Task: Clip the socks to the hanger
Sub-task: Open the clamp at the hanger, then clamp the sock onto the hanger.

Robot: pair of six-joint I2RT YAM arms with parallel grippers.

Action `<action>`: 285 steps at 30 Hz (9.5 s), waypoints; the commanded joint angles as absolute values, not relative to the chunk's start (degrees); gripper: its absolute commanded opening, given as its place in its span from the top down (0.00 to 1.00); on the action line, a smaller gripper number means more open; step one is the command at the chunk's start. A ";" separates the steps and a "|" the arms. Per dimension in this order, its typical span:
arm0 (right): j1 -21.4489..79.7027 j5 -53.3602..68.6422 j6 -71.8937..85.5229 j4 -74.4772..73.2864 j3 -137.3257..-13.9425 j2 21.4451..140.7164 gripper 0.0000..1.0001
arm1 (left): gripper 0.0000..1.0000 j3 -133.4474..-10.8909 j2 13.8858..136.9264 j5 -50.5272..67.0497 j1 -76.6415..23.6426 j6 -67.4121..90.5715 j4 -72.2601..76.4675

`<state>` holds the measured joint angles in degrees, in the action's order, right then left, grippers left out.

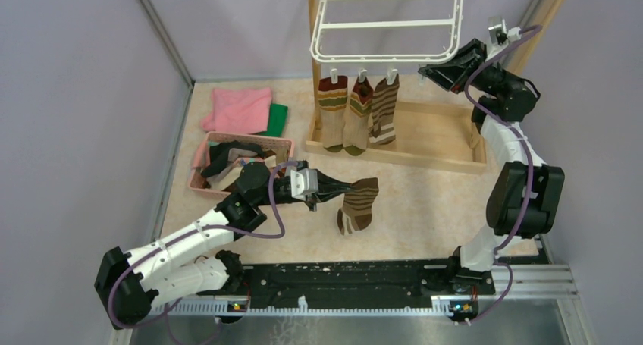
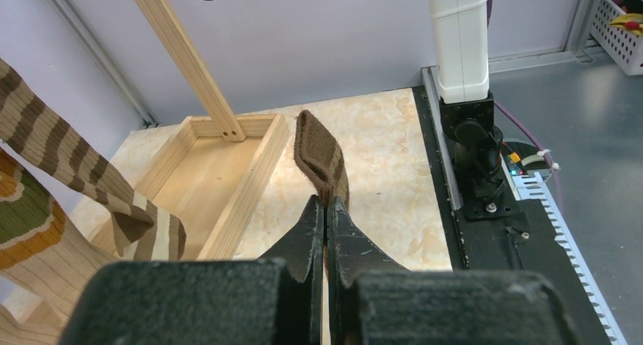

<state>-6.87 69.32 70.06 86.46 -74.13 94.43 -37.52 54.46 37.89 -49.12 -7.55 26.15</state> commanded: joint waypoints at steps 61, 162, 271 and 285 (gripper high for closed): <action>-6.53 69.25 84.51 98.66 -80.15 97.25 1.00 | 1.00 -42.99 60.63 36.04 -47.60 -6.10 37.31; -6.06 57.56 107.08 89.87 -78.22 104.51 1.00 | 1.00 -102.78 114.93 43.47 -38.68 34.68 32.16; -5.01 58.31 108.17 92.72 -79.83 106.61 1.00 | 1.00 -120.67 120.71 43.61 -37.85 28.45 16.94; -5.03 58.88 108.13 92.90 -79.96 106.85 1.00 | 1.00 -116.32 117.76 39.51 -37.30 30.23 20.50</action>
<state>-6.22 58.39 107.13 86.74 -77.03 106.41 -117.80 121.54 42.37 -38.13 29.02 16.71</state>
